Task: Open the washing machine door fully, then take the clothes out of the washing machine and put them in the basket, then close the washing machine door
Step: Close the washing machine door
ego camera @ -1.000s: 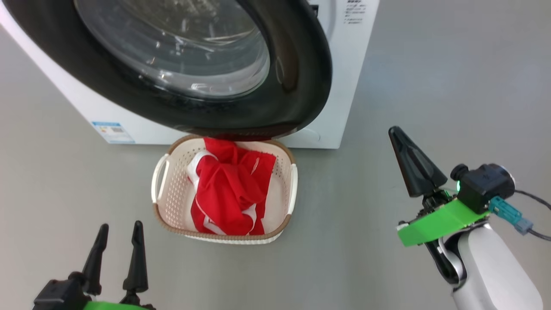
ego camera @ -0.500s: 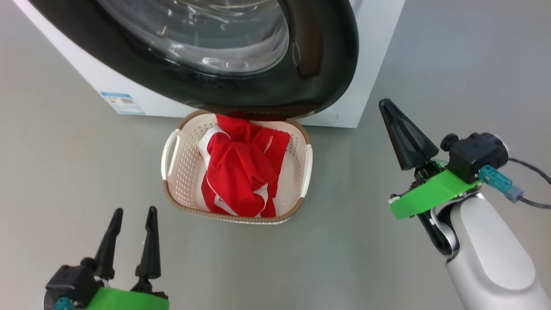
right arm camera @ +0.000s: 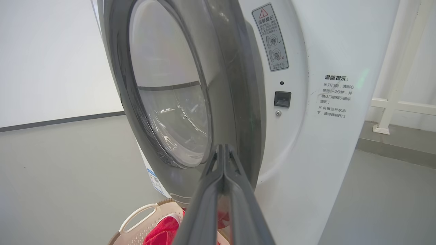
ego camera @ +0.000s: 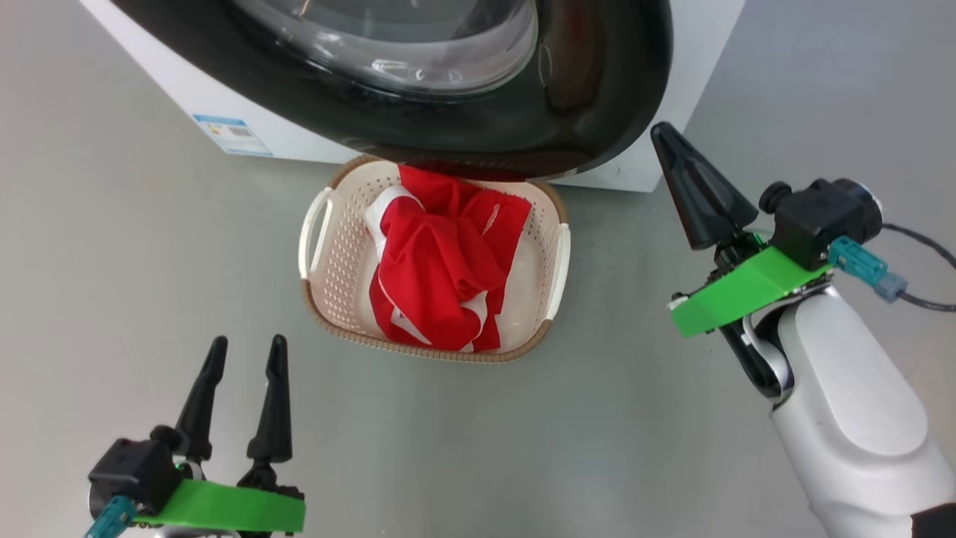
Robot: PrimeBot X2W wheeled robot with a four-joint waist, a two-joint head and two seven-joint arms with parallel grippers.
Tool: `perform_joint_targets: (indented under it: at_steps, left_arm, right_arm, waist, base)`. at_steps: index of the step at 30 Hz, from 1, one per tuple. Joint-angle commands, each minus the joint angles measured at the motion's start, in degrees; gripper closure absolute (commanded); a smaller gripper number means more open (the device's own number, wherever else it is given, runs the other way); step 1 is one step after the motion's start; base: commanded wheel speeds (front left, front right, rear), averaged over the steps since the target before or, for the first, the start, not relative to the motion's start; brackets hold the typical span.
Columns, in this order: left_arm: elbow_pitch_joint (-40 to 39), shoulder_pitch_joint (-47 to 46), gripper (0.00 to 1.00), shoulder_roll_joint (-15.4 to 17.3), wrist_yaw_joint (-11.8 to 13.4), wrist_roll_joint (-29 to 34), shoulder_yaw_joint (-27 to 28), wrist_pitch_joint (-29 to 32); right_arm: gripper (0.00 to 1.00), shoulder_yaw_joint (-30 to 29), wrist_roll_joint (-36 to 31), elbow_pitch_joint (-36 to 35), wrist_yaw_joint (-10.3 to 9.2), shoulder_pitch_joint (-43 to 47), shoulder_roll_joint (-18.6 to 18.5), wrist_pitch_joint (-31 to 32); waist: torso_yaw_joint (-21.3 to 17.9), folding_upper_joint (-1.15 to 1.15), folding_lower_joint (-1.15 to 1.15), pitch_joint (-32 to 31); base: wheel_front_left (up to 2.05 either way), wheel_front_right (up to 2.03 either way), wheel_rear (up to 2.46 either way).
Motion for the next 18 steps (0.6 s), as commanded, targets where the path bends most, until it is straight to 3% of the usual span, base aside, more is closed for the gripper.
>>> perform_joint_targets:
  at_steps: [1,18]
  left_arm:
    - [-1.5,-1.6,0.00,0.8,-0.2,-0.3,1.5,-0.5]
    - [-2.5,-3.6,0.00,0.8,-0.2,-0.8,0.1,-0.5]
  right_arm:
    - [1.00,1.1,0.4,-1.0,0.09,-1.1,0.6,-0.3]
    - [1.00,-0.9,0.4,1.7,0.09,-7.8,0.8,-0.3]
  waist:
    - [0.6,0.00,0.00,0.8]
    - [2.5,0.00,0.00,4.2]
  base:
    - [0.00,0.00,0.00]
    - [0.00,0.00,0.00]
